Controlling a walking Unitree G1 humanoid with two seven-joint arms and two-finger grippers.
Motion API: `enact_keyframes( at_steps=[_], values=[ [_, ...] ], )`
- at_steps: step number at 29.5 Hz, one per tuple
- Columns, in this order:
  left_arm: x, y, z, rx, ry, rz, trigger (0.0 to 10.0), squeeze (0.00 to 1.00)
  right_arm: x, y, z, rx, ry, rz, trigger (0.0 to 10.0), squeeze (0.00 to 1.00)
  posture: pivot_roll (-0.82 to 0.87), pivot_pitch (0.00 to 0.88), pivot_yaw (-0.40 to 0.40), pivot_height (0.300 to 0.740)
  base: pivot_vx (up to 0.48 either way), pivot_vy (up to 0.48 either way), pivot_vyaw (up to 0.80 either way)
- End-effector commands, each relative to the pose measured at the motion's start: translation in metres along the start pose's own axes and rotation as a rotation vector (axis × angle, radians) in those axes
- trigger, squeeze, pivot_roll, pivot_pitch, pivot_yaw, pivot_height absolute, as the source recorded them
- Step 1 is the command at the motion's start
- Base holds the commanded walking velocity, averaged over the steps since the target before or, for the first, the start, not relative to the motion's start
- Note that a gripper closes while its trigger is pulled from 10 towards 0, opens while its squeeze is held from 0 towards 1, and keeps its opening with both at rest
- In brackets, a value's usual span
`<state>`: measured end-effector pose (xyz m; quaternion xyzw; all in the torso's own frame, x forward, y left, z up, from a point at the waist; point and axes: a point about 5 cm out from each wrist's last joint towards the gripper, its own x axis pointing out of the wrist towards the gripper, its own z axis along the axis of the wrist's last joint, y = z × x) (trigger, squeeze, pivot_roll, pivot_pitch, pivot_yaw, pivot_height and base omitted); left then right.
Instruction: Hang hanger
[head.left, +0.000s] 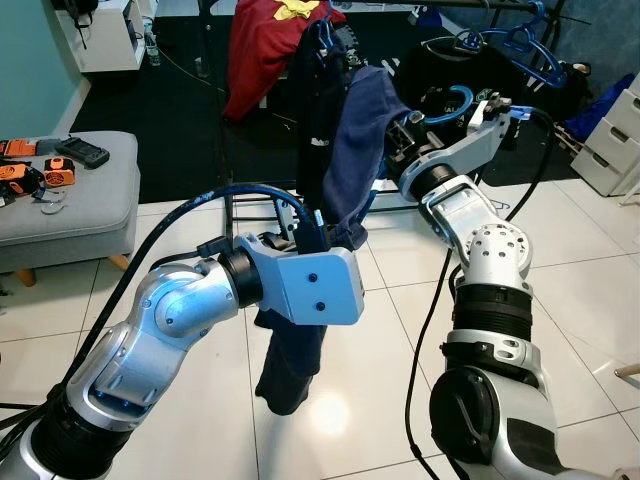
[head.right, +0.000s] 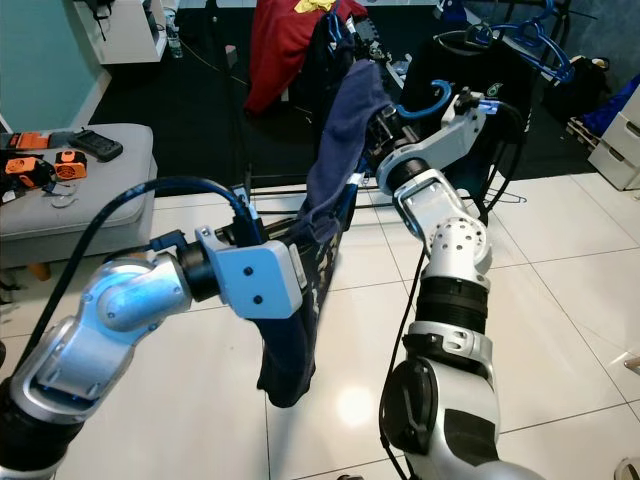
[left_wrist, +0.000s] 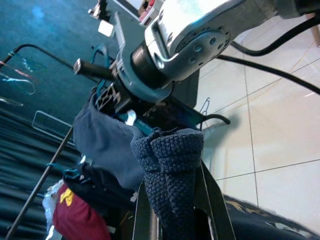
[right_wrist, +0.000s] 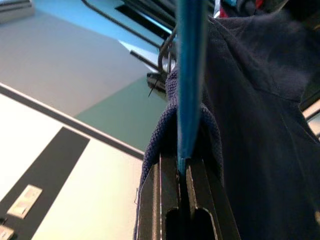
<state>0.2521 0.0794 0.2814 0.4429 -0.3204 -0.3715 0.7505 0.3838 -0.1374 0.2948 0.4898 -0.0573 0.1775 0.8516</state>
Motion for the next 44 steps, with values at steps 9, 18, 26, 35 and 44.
enact_keyframes(
  at_steps=[9,18,26,35,44],
  values=[
    [0.003,0.005,0.006,0.038,-0.024,0.012,10.0,0.00,0.002,0.006,0.010,0.049,-0.083,0.002,10.0,0.00,-0.06,0.152,-0.022,0.740,0.000,0.000,0.00],
    [0.012,0.001,0.011,0.031,-0.050,0.011,10.0,0.00,0.005,0.015,-0.002,0.085,-0.070,0.018,10.0,0.00,-0.06,0.150,-0.022,0.740,0.000,0.000,0.00],
    [0.013,0.001,0.008,0.058,-0.046,0.001,10.0,0.00,0.008,0.035,-0.030,0.175,0.013,0.084,10.0,0.00,-0.07,0.131,-0.014,0.740,0.000,0.000,0.00],
    [0.007,0.016,0.001,0.121,0.001,0.045,10.0,0.00,0.009,0.040,-0.032,0.402,-0.004,0.105,10.0,0.00,-0.06,0.127,-0.015,0.740,0.000,0.000,0.00],
    [0.001,0.028,-0.004,0.187,0.037,0.095,10.0,0.00,0.011,0.038,-0.017,0.443,-0.043,0.106,10.0,0.00,-0.07,0.120,-0.019,0.740,0.000,0.000,0.00]
  ],
)
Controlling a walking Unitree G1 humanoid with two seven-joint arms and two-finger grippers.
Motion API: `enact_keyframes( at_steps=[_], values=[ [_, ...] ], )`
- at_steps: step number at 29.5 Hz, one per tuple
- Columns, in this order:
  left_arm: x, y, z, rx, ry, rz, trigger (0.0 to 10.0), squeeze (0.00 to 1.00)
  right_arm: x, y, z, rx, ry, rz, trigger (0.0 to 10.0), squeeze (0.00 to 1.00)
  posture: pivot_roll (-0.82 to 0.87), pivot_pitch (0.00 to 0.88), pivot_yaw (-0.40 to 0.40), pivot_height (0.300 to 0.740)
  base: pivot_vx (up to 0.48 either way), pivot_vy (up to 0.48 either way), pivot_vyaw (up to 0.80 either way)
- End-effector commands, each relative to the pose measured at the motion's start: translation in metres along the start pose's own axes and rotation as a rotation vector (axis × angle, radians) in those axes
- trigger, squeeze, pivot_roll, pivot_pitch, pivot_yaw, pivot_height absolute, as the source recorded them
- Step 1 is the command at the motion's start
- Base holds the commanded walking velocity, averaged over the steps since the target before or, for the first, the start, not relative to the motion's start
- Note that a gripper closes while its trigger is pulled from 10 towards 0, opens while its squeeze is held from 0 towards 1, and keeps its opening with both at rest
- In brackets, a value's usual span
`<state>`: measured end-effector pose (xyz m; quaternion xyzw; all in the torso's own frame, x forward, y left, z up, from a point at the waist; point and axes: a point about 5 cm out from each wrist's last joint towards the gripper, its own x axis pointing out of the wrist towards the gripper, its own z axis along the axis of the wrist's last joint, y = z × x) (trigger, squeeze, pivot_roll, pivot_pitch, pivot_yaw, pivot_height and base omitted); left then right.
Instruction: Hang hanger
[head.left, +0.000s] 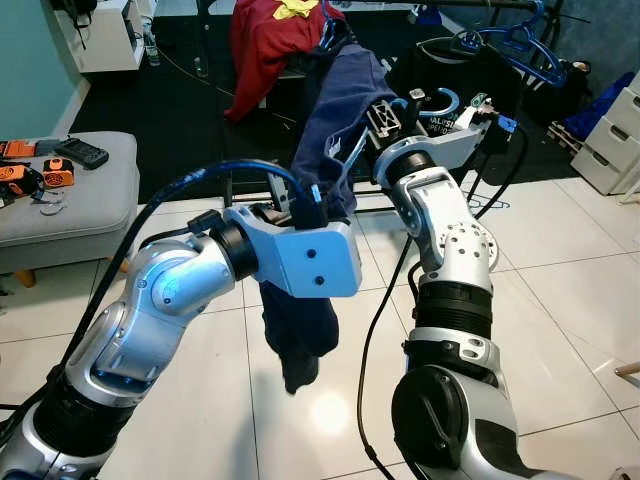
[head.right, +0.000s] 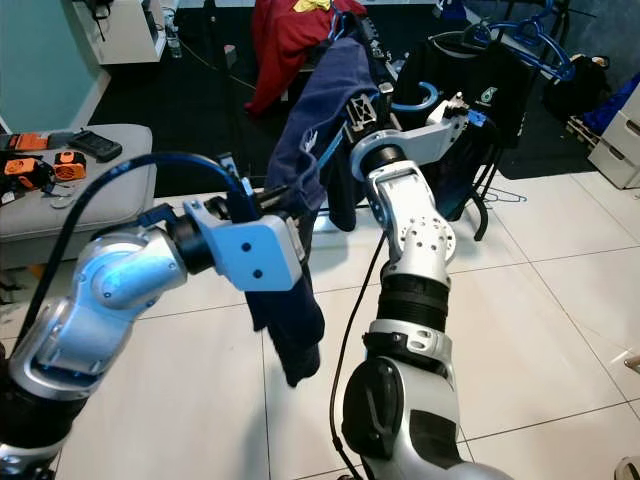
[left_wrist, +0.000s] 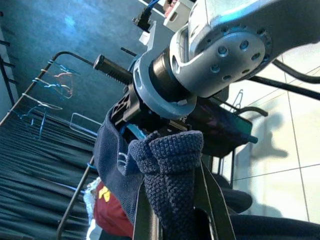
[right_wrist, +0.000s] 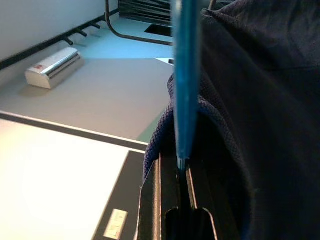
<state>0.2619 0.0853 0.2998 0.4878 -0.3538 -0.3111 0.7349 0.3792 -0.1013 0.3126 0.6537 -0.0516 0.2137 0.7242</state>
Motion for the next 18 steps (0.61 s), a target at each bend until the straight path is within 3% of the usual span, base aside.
enact_keyframes(
  at_steps=[1,2,6,9,18],
  values=[
    [-0.002,0.008,-0.003,0.048,0.013,0.016,10.0,0.00,0.002,0.007,0.003,0.037,-0.013,0.025,10.0,0.00,-0.07,0.120,-0.019,0.740,0.000,0.000,0.00],
    [-0.002,0.008,-0.003,0.048,0.013,0.016,10.0,0.00,0.002,0.007,0.003,0.037,-0.013,0.025,10.0,0.00,-0.07,0.120,-0.019,0.740,0.000,0.000,0.00],
    [-0.028,0.025,-0.035,0.161,0.167,0.020,10.0,0.00,0.001,0.016,0.008,0.071,-0.005,0.080,10.0,0.00,-0.07,0.115,-0.015,0.740,0.000,0.000,0.00],
    [-0.036,0.029,-0.042,0.200,0.207,0.013,10.0,0.00,0.001,0.020,0.008,0.095,-0.005,0.112,10.0,0.00,-0.07,0.114,-0.014,0.740,0.000,0.000,0.00],
    [-0.039,0.029,-0.041,0.227,0.207,0.018,10.0,0.00,0.001,0.028,0.011,0.111,-0.008,0.159,10.0,0.00,-0.07,0.116,-0.014,0.740,0.000,0.000,0.00]
  ],
)
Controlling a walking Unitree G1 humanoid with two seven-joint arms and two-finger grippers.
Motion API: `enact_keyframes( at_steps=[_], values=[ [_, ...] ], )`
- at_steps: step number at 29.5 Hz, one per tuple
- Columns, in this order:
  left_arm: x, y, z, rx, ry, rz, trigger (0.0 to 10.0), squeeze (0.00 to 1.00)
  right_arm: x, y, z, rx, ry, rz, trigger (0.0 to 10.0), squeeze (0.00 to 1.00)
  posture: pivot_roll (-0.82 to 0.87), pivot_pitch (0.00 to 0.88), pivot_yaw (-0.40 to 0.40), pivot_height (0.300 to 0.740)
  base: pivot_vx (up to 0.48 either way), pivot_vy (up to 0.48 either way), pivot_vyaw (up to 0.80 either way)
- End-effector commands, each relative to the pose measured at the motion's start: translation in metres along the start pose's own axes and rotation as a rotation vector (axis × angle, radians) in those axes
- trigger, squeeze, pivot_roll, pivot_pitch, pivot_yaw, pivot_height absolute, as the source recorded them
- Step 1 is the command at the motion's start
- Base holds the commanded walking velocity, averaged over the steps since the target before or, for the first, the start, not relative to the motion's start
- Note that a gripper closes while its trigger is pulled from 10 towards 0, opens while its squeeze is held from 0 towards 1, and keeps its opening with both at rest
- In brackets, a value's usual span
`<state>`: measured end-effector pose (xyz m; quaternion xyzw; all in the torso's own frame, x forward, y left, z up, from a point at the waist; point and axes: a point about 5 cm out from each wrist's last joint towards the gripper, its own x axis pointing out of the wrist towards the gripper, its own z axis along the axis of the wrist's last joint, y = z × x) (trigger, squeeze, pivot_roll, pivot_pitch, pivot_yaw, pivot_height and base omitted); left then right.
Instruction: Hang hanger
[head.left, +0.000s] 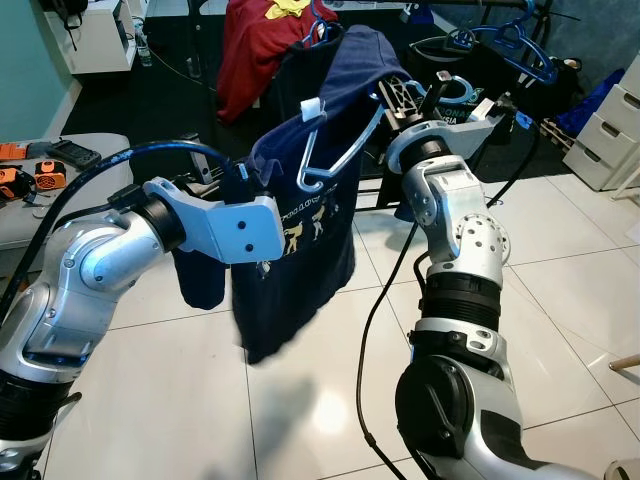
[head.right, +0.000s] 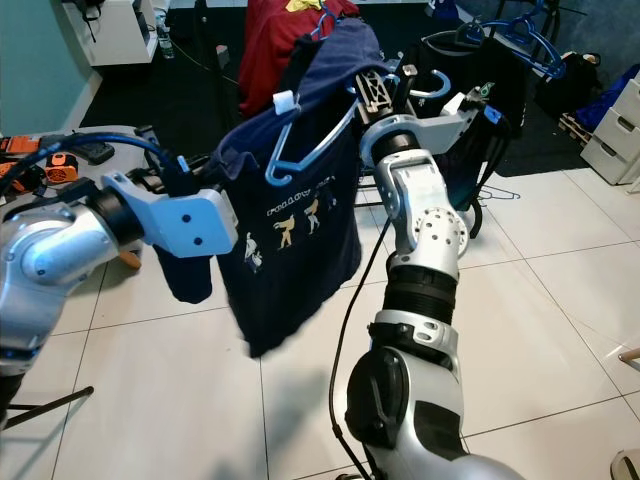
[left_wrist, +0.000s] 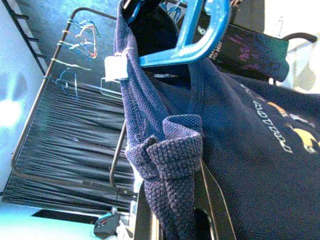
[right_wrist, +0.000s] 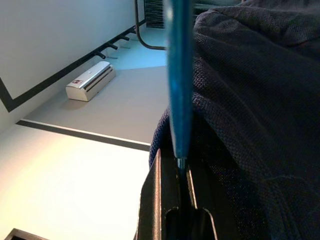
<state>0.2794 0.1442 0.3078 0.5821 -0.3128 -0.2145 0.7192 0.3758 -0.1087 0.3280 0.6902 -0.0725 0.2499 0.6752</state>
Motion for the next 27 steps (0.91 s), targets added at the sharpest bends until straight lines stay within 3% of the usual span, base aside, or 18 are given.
enact_keyframes(
  at_steps=[1,6,9,13,22,27],
  values=[
    [-0.003,0.000,0.000,0.030,0.003,-0.005,10.0,0.00,0.001,0.013,0.001,-0.001,-0.001,0.062,10.0,0.00,-0.07,0.116,-0.014,0.740,0.000,0.000,0.00],
    [-0.001,0.003,0.007,0.022,-0.036,0.019,10.0,0.00,0.001,0.012,0.005,-0.054,-0.032,0.032,10.0,0.00,-0.07,0.117,-0.015,0.740,0.000,0.000,0.00],
    [0.002,0.002,0.019,0.020,-0.085,0.031,10.0,0.00,0.001,0.004,0.016,-0.126,-0.091,-0.053,10.0,0.00,-0.07,0.119,-0.015,0.740,0.000,0.000,0.00],
    [0.005,-0.001,0.027,0.018,-0.118,0.029,10.0,0.00,0.000,-0.002,0.022,-0.147,-0.117,-0.091,10.0,0.00,-0.07,0.119,-0.015,0.740,0.000,0.000,0.00],
    [0.020,-0.032,0.061,-0.067,-0.254,-0.027,10.0,0.00,-0.002,-0.005,0.023,-0.164,-0.134,-0.118,10.0,0.00,-0.06,0.122,-0.015,0.740,0.000,0.000,0.00],
    [0.022,-0.035,0.066,-0.079,-0.269,-0.029,10.0,0.00,-0.002,-0.006,0.022,-0.167,-0.133,-0.120,10.0,0.00,-0.06,0.122,-0.015,0.740,0.000,0.000,0.00]
  ],
)
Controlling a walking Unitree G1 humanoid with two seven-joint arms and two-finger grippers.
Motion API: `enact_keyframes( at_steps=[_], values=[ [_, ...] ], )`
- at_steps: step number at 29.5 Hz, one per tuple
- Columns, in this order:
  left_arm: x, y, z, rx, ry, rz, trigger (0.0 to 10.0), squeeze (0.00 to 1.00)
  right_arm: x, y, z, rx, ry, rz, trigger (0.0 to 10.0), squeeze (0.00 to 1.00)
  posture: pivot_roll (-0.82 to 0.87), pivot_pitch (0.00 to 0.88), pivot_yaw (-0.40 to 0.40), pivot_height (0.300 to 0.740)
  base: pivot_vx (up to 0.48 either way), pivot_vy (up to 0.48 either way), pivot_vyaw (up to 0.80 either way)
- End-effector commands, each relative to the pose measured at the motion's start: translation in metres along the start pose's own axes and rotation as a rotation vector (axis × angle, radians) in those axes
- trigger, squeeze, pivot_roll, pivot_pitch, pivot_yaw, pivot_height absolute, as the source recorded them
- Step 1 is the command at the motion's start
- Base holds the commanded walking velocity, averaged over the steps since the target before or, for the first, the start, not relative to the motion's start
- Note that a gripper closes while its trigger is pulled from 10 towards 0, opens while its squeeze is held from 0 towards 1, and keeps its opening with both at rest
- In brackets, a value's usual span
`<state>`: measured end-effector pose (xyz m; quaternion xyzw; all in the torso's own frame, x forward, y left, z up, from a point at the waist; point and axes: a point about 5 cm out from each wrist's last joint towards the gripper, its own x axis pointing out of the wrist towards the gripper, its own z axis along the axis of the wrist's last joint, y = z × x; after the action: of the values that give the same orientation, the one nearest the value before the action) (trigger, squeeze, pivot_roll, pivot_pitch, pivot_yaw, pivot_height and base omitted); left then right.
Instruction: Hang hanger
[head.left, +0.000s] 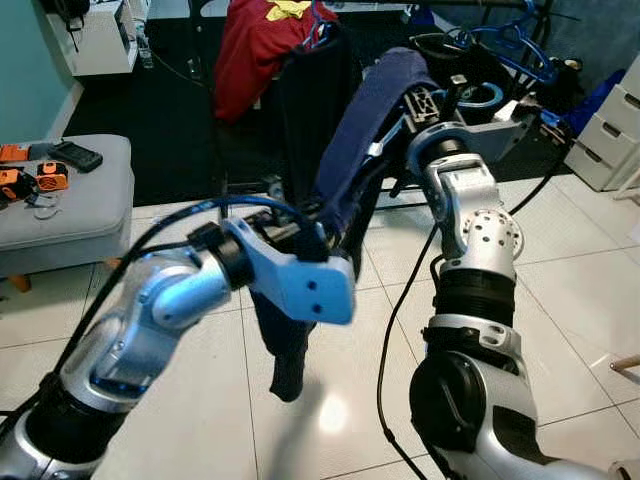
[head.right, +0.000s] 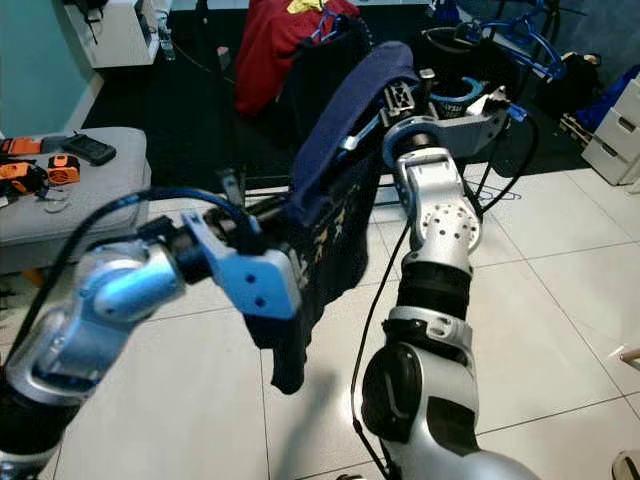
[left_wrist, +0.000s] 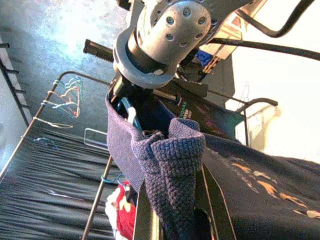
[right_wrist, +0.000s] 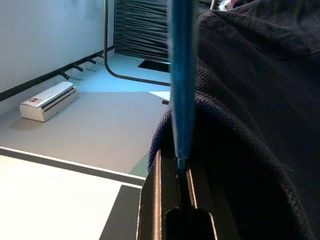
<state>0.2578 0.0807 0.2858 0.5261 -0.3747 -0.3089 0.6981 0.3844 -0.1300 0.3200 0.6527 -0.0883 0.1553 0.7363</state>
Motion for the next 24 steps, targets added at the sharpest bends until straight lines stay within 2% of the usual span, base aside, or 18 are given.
enact_keyframes(
  at_steps=[1,3,5,8,9,10,11,12,13,15,21,23,24],
  values=[
    [0.002,-0.001,0.008,0.011,-0.033,0.006,10.0,0.00,-0.001,0.003,0.000,-0.009,-0.010,0.011,10.0,0.00,-0.06,0.122,-0.015,0.740,0.000,0.000,0.00],
    [0.007,-0.004,0.013,-0.005,-0.051,0.006,10.0,0.00,-0.002,0.002,-0.002,-0.017,-0.007,0.004,10.0,0.00,-0.06,0.121,-0.014,0.740,0.000,0.000,0.00],
    [0.019,-0.007,0.021,-0.028,-0.078,0.017,10.0,0.00,-0.004,0.000,-0.014,-0.072,0.027,-0.007,10.0,0.00,-0.06,0.120,-0.010,0.740,0.000,0.000,0.00],
    [0.023,-0.008,0.023,-0.030,-0.082,0.019,10.0,0.00,-0.005,-0.002,-0.021,-0.118,0.050,-0.018,10.0,0.00,-0.07,0.120,-0.011,0.740,0.000,0.000,0.00],
    [0.025,-0.008,0.022,-0.028,-0.075,0.018,10.0,0.00,-0.006,-0.004,-0.028,-0.186,0.079,-0.031,10.0,0.00,-0.07,0.121,-0.012,0.740,0.000,0.000,0.00],
    [0.025,-0.008,0.022,-0.028,-0.075,0.018,10.0,0.00,-0.006,-0.004,-0.028,-0.186,0.079,-0.031,10.0,0.00,-0.07,0.121,-0.012,0.740,0.000,0.000,0.00],
    [0.026,-0.009,0.022,-0.028,-0.064,0.018,10.0,0.00,-0.008,-0.011,-0.037,-0.274,0.126,-0.070,10.0,0.00,-0.07,0.122,-0.011,0.740,0.000,0.000,0.00],
    [0.026,-0.009,0.022,-0.028,-0.064,0.018,10.0,0.00,-0.008,-0.011,-0.037,-0.274,0.126,-0.070,10.0,0.00,-0.07,0.122,-0.011,0.740,0.000,0.000,0.00],
    [0.026,-0.009,0.021,-0.029,-0.053,0.017,10.0,0.00,-0.010,-0.017,-0.044,-0.357,0.165,-0.100,10.0,0.00,-0.07,0.122,-0.011,0.740,0.000,0.000,0.00],
    [0.027,-0.010,0.018,-0.033,-0.026,0.015,10.0,0.00,-0.012,-0.024,-0.054,-0.434,0.211,-0.135,10.0,0.00,-0.07,0.122,-0.012,0.740,0.000,0.000,0.00],
    [0.027,-0.013,0.009,-0.052,0.071,0.019,10.0,0.00,-0.016,-0.025,-0.066,-0.444,0.251,-0.130,10.0,0.00,-0.06,0.124,-0.018,0.740,0.000,0.000,0.00],
    [0.026,-0.015,-0.002,-0.086,0.165,0.023,10.0,0.00,-0.017,-0.022,-0.069,-0.447,0.262,-0.113,10.0,0.00,-0.06,0.124,-0.019,0.740,0.000,0.000,0.00],
    [0.026,-0.015,-0.002,-0.086,0.165,0.023,10.0,0.00,-0.017,-0.022,-0.069,-0.447,0.262,-0.113,10.0,0.00,-0.06,0.124,-0.019,0.740,0.000,0.000,0.00]
  ],
)
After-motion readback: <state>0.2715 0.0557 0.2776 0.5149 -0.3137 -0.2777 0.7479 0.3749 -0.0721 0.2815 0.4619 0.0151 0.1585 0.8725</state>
